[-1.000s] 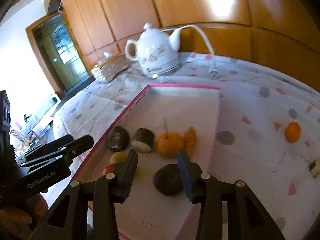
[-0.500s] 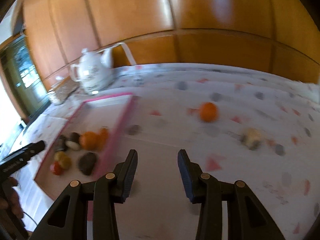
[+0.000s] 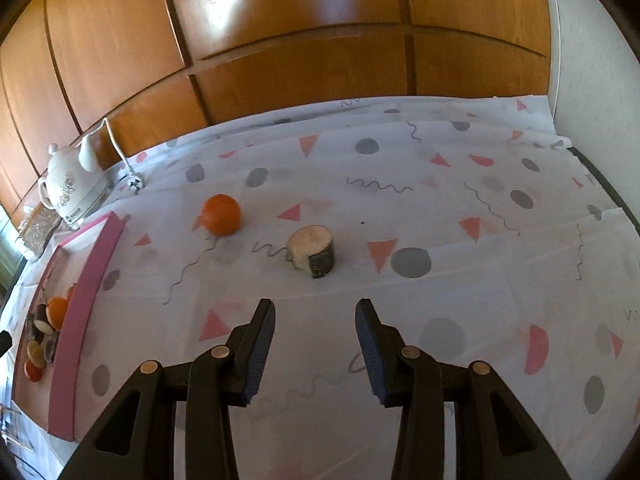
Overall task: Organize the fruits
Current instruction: 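Grasp the wooden log slice with the right tool while the left tool reaches for the orange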
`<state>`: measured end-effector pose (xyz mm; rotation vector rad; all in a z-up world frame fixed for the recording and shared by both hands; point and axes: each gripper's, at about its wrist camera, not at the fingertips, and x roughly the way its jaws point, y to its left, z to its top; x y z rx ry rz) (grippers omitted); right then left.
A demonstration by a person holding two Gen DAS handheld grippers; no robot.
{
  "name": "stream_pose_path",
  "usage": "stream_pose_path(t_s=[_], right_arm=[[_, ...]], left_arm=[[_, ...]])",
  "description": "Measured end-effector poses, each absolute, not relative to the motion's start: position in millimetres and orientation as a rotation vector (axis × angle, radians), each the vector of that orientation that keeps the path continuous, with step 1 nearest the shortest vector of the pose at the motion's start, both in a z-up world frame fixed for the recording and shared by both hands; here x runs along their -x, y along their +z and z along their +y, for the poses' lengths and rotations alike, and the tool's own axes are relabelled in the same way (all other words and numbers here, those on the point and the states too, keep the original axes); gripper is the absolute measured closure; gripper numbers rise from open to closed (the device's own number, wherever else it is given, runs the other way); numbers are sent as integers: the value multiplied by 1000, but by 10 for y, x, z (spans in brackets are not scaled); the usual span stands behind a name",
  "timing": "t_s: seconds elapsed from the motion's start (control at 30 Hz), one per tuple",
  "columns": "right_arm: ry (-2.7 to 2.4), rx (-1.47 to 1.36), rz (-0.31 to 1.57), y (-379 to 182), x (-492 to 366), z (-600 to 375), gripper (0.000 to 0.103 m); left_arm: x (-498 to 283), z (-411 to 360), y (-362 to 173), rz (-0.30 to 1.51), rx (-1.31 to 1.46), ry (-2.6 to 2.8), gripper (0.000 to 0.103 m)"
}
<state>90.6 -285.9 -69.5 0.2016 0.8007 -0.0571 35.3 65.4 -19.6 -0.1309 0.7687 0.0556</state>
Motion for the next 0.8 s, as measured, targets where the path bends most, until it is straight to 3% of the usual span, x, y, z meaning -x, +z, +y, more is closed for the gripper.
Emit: stream_pose_path(t_s=[0.1, 0.17, 0.4, 0.43, 0.47, 0.8], right_arm=[[-32, -177, 802, -702, -1027, -2848, 59], [-27, -168, 803, -722, -1106, -2806, 51], [-68, -152, 876, -901, -1515, -2777, 50], [-71, -141, 879, -904, -1539, -2770, 57], [-89, -122, 875, -889, -1546, -2760, 69], [-40, -84, 829, -703, -1148, -2850, 70]], left_arm=[[-355, 604, -191, 766, 130, 33, 38], [-366, 556, -198, 772, 125, 17, 38], [-450, 380, -184, 782, 93, -10, 34], [-469, 344, -174, 783, 88, -16, 34], [-478, 317, -162, 781, 87, -24, 34], [-618, 3, -141, 784, 54, -97, 34]])
